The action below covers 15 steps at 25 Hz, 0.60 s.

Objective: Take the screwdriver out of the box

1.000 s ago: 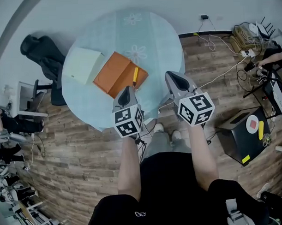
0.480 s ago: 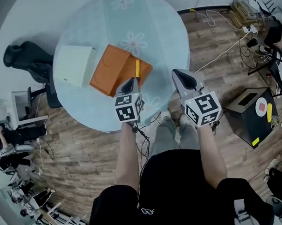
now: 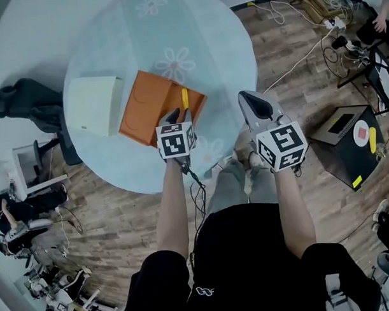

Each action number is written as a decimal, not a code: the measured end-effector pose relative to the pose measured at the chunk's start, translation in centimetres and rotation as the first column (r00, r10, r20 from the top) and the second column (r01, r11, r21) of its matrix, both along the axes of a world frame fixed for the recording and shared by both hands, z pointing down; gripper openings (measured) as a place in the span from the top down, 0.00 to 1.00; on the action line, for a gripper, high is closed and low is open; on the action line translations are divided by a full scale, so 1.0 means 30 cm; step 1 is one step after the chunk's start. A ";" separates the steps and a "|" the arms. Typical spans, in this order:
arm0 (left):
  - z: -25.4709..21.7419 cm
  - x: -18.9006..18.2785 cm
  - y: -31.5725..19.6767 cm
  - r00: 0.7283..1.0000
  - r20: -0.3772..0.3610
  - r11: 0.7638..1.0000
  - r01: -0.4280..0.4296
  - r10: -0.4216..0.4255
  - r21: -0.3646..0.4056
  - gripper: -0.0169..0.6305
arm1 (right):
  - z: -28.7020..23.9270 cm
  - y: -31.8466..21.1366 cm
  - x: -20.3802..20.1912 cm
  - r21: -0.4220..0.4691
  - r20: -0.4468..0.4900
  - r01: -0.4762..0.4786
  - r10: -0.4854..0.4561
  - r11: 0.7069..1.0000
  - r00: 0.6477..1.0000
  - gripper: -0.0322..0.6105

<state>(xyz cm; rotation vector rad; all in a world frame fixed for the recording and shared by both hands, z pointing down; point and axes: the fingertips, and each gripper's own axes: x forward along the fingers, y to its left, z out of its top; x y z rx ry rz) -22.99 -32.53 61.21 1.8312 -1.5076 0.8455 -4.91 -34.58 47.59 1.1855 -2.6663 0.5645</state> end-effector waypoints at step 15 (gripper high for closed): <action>0.151 -0.020 -0.053 0.998 0.054 0.976 -0.003 0.015 -0.218 0.83 | 0.064 -0.018 0.102 -0.044 -0.048 -0.087 0.085 0.995 0.995 0.93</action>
